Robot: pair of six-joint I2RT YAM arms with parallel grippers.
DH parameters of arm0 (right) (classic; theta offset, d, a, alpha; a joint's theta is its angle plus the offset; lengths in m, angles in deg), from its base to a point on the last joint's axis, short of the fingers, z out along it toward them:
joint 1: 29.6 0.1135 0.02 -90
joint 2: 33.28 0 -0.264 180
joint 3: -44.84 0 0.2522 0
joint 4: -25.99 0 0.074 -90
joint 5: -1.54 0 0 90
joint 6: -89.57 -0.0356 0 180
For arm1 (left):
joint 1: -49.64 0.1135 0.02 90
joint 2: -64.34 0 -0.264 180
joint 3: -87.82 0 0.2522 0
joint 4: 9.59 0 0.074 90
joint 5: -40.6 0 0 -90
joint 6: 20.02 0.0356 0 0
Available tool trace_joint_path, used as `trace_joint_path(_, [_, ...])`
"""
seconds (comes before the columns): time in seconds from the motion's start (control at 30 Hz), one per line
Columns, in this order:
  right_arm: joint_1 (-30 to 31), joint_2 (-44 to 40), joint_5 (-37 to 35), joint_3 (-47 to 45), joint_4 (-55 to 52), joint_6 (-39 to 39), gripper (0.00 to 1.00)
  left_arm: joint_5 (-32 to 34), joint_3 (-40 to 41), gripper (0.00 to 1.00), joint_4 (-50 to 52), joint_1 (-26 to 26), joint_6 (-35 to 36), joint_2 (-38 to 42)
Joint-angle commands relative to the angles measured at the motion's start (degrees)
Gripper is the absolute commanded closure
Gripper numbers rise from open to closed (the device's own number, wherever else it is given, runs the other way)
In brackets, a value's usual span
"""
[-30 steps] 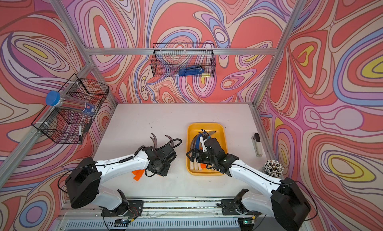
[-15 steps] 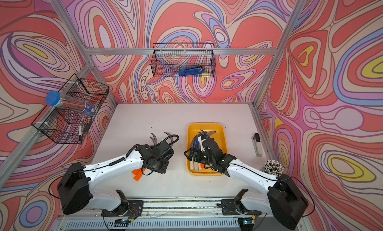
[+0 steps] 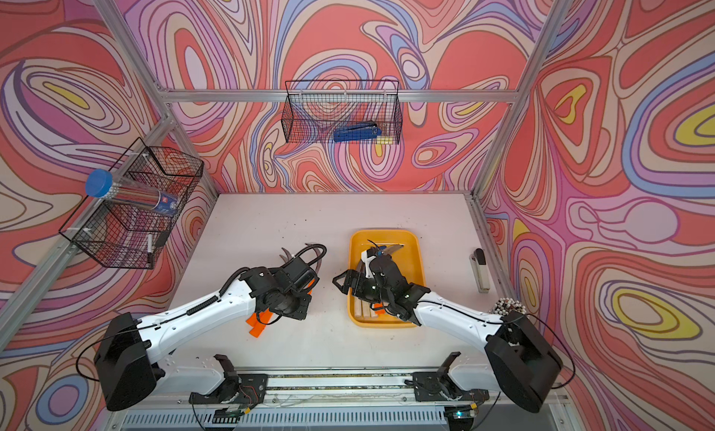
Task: Put small sickles into storage boxes
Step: Pick up the sickle at the center of the board, then place the sickle in the storage box.
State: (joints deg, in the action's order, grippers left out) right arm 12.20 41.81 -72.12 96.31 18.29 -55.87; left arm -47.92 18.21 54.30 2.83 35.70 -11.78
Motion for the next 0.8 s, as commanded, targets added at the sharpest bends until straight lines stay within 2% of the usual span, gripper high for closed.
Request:
trace_joint_path(0.0, [0.9, 2.6, 0.5, 2.4, 4.1, -2.0, 0.08, -0.2, -1.4, 0.76, 1.3, 0.4, 0.6, 1.4])
trace_joint_path(0.53, [2.8, 19.3, 3.9, 10.5, 15.7, -7.5, 0.1, -0.1, -2.5, 0.76, 1.8, 0.8, 1.3, 1.8])
trace_joint_path(0.77, [3.3, 26.1, 6.3, 12.3, 22.9, -10.5, 0.19, -0.3, -2.7, 0.76, 1.8, 0.9, 1.5, 2.0])
